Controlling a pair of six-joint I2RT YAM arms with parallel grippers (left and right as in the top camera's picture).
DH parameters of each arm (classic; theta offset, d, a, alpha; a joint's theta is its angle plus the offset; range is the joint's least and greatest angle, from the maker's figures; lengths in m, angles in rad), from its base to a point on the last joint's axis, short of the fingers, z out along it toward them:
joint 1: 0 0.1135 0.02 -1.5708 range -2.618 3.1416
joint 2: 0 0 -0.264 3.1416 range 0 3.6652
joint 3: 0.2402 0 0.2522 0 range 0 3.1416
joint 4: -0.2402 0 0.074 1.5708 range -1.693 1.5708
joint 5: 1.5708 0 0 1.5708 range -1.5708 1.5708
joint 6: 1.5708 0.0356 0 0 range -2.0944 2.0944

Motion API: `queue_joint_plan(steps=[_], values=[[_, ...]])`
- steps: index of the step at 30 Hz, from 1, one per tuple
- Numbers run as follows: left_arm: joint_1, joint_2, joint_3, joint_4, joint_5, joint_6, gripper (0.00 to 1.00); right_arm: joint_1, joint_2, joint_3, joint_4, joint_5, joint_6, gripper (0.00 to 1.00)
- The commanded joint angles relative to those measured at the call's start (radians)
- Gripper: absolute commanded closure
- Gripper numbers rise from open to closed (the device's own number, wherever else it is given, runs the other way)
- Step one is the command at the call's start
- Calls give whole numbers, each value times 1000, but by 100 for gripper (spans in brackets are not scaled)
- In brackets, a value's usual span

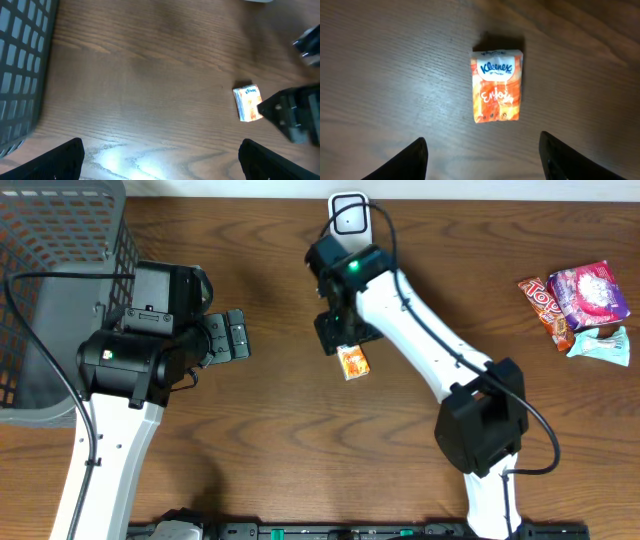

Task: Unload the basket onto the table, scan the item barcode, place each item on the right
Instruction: 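Regrip the Kleenex pack by its end with the right gripper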

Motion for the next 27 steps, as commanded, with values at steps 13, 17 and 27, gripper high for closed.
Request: queue_joint_plan(steps=[13, 17, 27], values=[[1, 2, -2, -2, -13, 6, 2, 29, 3, -229, 214, 66, 45, 36], [1, 2, -2, -2, -13, 6, 2, 29, 3, -254, 228, 93, 46, 38], [1, 2, -2, -2, -13, 6, 2, 29, 3, -260, 235, 114, 47, 52]])
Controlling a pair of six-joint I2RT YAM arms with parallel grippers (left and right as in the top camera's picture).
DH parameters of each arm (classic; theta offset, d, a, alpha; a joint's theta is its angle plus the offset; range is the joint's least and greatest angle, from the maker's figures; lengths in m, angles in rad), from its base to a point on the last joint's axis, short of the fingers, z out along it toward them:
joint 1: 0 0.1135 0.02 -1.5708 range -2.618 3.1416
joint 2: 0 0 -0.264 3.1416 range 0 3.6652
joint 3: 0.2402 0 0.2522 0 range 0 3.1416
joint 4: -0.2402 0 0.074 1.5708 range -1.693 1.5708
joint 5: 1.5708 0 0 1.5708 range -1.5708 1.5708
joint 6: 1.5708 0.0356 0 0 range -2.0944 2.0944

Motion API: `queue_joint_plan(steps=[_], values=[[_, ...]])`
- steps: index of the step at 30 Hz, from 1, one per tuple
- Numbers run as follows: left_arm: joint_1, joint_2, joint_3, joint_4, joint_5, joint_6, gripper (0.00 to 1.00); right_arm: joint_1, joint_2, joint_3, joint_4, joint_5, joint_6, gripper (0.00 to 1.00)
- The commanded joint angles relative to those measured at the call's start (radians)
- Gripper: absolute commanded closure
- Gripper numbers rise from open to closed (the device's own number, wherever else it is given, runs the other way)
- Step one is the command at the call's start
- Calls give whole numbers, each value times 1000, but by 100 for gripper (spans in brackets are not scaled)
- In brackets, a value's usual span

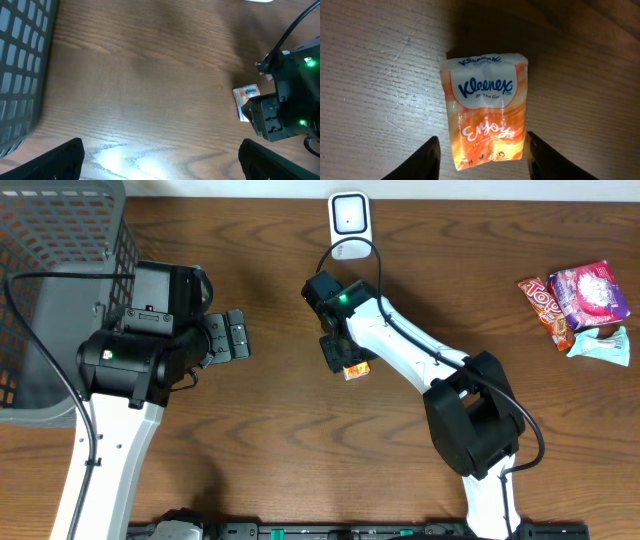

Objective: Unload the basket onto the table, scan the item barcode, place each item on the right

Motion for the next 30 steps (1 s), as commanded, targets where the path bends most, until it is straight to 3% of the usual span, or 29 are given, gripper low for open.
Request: queue_joint_plan(steps=[1, 30], values=[[1, 2, -2, -2, -13, 6, 2, 5, 3, -7, 4, 20, 11, 52], [1, 2, -2, -2, -13, 6, 2, 80, 3, -44, 64, 129, 11, 50]])
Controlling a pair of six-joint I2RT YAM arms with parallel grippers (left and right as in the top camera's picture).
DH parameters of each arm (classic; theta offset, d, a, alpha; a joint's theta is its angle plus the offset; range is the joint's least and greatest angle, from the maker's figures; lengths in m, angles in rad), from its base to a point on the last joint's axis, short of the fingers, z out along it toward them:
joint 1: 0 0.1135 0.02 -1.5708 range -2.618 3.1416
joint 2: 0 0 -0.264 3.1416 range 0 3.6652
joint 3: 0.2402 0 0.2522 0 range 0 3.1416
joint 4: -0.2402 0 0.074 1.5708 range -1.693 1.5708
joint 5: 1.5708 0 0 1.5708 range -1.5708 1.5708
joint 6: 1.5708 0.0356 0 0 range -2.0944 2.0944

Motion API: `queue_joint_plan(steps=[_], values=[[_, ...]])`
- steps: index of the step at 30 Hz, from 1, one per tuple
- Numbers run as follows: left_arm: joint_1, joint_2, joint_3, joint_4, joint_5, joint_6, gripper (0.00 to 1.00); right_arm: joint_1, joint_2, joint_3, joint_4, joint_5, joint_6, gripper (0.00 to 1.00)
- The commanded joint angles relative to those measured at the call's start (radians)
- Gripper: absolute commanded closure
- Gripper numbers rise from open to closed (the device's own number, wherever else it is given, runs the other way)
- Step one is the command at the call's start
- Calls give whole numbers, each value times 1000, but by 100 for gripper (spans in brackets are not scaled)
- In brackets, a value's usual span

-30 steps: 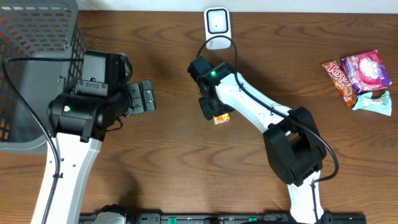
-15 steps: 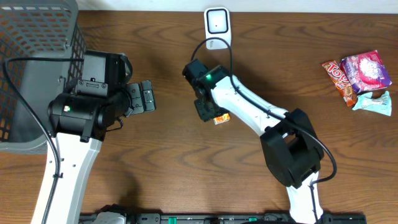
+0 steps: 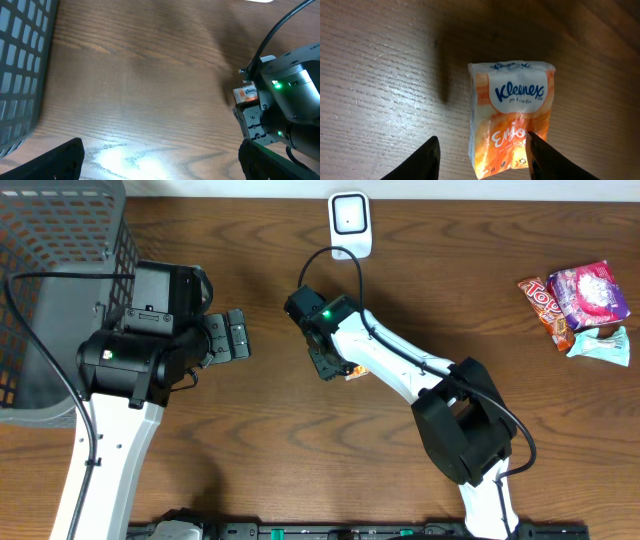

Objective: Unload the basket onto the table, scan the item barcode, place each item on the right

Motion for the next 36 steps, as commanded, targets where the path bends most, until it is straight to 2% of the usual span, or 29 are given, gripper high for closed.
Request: queue_joint_plan(steps=[1, 12, 15, 17, 19, 24, 27, 32, 36], values=[[1, 2, -2, -2, -13, 6, 2, 3, 3, -12, 4, 31, 11, 50], [1, 2, -2, -2, -13, 6, 2, 6, 3, -127, 94, 31, 19, 55], [1, 2, -2, -2, -13, 6, 2, 6, 3, -137, 98, 31, 32, 80], [1, 2, -2, -2, -13, 6, 2, 6, 3, -136, 102, 31, 34, 92], [1, 2, -2, -2, -13, 6, 2, 5, 3, -129, 101, 30, 35, 99], [1, 2, -2, -2, -13, 6, 2, -23, 3, -71, 51, 14, 78, 99], [1, 2, -2, -2, -13, 6, 2, -65, 3, 16, -18, -68, 76, 99], [1, 2, -2, -2, -13, 6, 2, -153, 3, 143, -96, -376, -34, 99], [1, 2, -2, -2, -13, 6, 2, -229, 3, 160, -93, -644, -126, 99]])
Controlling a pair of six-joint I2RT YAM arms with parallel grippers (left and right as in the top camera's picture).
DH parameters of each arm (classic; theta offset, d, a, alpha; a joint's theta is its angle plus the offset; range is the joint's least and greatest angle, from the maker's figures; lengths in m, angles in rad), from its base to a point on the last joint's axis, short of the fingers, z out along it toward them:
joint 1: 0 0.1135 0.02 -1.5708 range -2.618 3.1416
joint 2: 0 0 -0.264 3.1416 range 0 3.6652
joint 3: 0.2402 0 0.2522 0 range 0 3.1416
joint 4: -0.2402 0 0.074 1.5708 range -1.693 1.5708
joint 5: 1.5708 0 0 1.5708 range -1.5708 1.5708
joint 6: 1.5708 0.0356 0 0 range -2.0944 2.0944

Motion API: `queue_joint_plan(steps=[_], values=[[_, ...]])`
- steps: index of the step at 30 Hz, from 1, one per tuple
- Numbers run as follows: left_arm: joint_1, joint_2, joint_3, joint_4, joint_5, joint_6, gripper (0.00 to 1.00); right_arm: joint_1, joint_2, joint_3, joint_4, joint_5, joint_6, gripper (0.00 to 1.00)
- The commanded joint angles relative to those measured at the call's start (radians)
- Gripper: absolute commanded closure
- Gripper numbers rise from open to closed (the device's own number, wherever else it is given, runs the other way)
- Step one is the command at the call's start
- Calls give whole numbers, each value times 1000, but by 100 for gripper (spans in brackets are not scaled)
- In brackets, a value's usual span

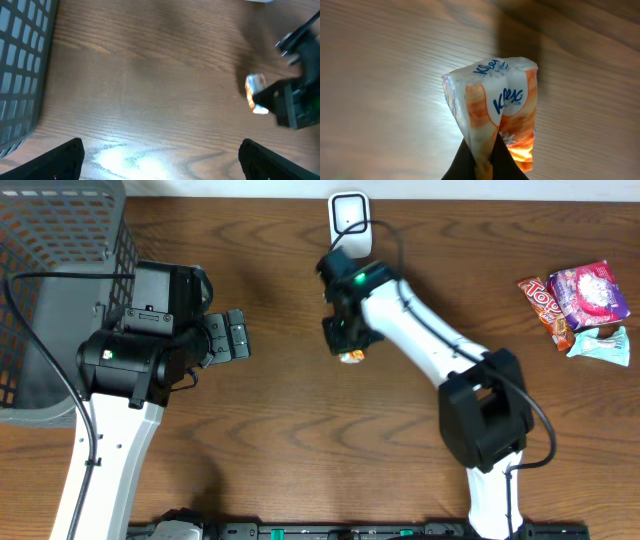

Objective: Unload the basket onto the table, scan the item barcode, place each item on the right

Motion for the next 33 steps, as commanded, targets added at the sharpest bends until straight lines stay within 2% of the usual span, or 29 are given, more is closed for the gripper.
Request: queue_joint_plan(steps=[1, 6, 9, 17, 23, 27, 30, 33], values=[[1, 2, -2, -2, -13, 6, 2, -77, 1, 17, -2, -346, -109, 99], [1, 2, -2, -2, -13, 6, 2, -153, 2, -39, 37, -518, -129, 99], [1, 2, -2, -2, -13, 6, 2, -192, 2, -117, 100, -737, -191, 99], [1, 2, -2, -2, -13, 6, 2, -251, 2, -387, 362, -1023, -175, 99], [1, 2, -2, -2, -13, 6, 2, -311, 2, -489, 429, -951, -111, 97], [1, 2, -2, -2, -13, 6, 2, -354, 1, -491, 398, -805, -71, 83], [1, 2, -2, -2, -13, 6, 2, -391, -1, -470, 352, -761, -72, 69], [1, 2, -2, -2, -13, 6, 2, -418, -3, -415, 264, -668, -74, 67]])
